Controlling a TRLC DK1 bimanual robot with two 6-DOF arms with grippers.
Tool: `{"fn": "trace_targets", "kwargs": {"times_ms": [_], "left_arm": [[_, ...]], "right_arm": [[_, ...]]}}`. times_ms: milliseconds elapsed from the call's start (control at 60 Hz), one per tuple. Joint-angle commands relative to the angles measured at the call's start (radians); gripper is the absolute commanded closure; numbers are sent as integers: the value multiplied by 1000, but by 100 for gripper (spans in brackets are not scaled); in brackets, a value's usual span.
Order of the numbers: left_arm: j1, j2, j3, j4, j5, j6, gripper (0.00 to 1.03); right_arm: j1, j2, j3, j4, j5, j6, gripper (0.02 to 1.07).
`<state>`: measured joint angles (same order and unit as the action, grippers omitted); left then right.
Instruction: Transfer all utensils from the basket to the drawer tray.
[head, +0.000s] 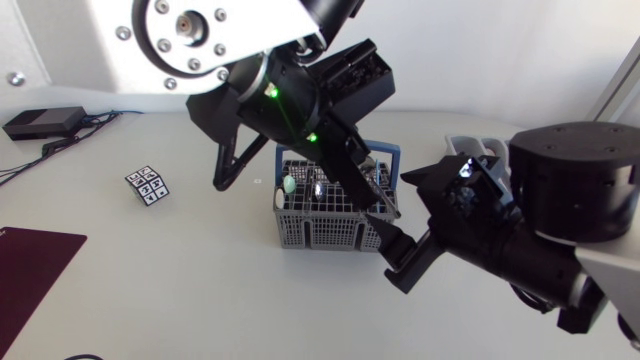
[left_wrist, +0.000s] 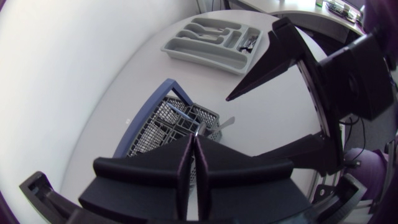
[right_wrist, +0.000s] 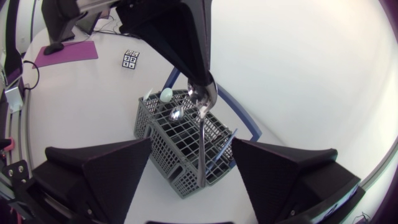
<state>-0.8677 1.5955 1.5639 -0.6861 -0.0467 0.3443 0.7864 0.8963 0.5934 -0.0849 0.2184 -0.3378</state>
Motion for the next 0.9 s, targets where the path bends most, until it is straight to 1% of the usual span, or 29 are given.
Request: {"fn": "trace_targets", "kwargs": {"times_ms": [0, 50, 100, 150, 250, 300, 383, 517, 583, 767, 883], "left_arm": [[-11, 29, 48, -24, -5, -103, 100], [-11, 37, 58, -38, -4, -120, 100], [-11, 46, 67, -58, 7, -165, 100], [-7, 49, 71, -66, 27, -189, 100], [1, 50, 79, -78, 57, -226, 100], [4, 52, 82, -82, 68, -231, 100], [9, 57, 87, -90, 91, -235, 100], [13, 57, 88, -93, 93, -237, 100], [16, 55, 88, -93, 93, -237, 100], [16, 54, 88, -96, 102, -237, 100], [16, 50, 90, -99, 111, -237, 100]], "right_arm": [[24, 29, -38, 42, 42, -35, 25], [31, 30, -47, 70, 58, -49, 32], [33, 32, -58, 103, 72, -61, 40], [34, 32, -67, 129, 75, -72, 49], [34, 44, -76, 162, 82, -86, 63], [36, 52, -84, 189, 82, -98, 71], [43, 61, -86, 200, 90, -104, 80], [43, 73, -87, 203, 96, -102, 86], [47, 73, -87, 203, 96, -104, 94], [45, 89, -86, 205, 107, -102, 99], [45, 92, -90, 205, 107, -102, 100]]}}
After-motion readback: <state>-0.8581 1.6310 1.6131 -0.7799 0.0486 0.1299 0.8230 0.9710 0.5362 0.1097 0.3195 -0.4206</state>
